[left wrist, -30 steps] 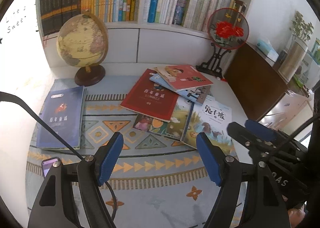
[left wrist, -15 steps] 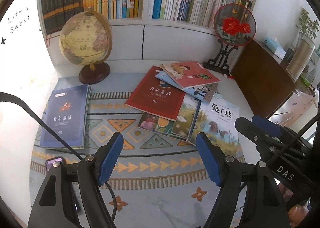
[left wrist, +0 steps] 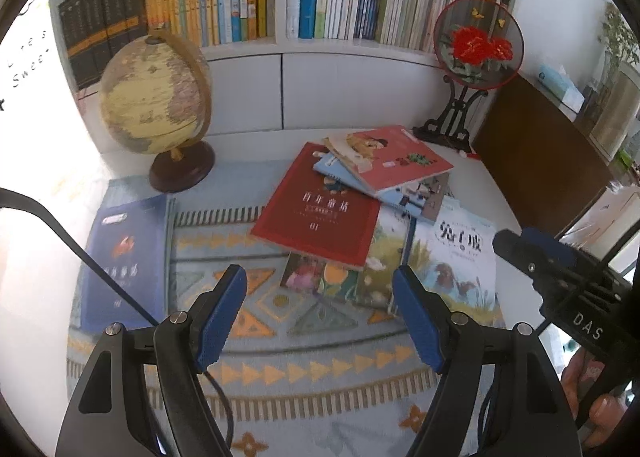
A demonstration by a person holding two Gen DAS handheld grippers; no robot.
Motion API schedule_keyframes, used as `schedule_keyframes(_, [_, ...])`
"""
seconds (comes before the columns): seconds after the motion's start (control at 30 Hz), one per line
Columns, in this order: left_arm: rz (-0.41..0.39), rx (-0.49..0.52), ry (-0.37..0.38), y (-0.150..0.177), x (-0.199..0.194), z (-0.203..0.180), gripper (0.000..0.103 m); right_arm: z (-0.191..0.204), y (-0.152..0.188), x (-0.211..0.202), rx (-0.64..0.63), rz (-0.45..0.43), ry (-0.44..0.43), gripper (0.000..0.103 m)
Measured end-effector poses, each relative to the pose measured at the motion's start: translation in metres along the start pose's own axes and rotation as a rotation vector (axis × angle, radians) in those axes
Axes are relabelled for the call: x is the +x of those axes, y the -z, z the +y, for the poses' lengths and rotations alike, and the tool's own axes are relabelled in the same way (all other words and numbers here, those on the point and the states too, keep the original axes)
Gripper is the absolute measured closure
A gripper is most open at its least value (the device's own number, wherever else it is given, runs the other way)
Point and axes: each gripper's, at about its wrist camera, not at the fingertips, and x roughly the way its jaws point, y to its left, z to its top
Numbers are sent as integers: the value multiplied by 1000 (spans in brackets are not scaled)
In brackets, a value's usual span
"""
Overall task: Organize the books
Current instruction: 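Move both tools back over the pile toward the red-orange poetry book, then close both tools on the red-orange poetry book's edge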
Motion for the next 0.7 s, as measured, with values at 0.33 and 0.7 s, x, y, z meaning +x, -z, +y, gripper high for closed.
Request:
schedule_keyframes(0.33, [-34,96,215,-88,113,7,29,-23,-36,74,100,6,25,50])
schedule_keyframes(0.7, [55,118,335,-178,277,-6,29,-89,-61,196,396,54,27,50])
